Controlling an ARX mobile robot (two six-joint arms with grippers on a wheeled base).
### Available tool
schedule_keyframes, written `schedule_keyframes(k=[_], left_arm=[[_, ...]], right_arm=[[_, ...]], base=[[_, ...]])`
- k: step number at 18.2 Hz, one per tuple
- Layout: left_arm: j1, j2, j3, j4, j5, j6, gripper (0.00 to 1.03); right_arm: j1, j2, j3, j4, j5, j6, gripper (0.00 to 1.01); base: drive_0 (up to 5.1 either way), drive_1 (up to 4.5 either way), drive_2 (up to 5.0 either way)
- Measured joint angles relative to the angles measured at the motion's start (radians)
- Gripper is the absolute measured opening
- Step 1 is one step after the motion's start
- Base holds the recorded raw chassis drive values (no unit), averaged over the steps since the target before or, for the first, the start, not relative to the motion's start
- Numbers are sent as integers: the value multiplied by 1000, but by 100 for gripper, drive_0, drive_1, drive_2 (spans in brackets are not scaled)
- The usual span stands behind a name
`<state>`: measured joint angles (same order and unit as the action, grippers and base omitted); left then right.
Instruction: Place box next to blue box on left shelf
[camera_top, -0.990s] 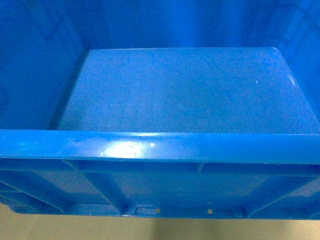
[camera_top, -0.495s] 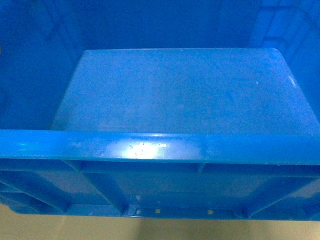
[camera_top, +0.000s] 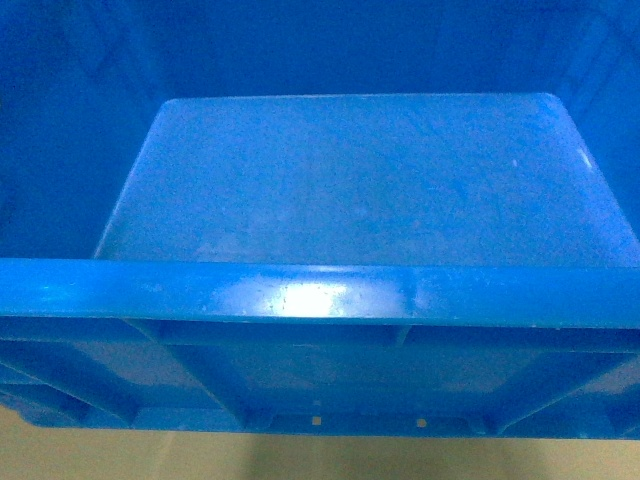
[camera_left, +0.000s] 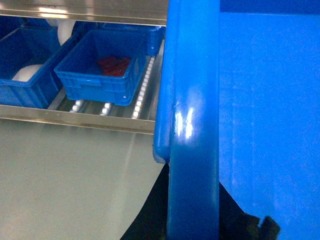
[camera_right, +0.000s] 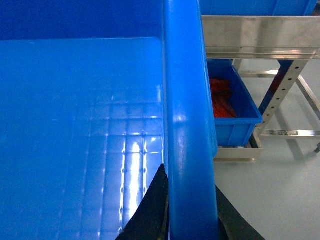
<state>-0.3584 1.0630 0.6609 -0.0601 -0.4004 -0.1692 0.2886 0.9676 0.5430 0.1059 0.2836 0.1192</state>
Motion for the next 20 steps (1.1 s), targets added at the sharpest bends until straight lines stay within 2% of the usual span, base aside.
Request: schedule_keyframes(k=[4, 20], left_arm=[[0, 0, 0, -3, 0, 1, 9], [2, -2, 0, 0, 0, 4, 9]], right_arm=[[0, 0, 0, 0, 0, 0, 9], [6, 0, 0, -1, 4, 0, 9]], base=[[-491, 246, 246], [-2, -2, -2]])
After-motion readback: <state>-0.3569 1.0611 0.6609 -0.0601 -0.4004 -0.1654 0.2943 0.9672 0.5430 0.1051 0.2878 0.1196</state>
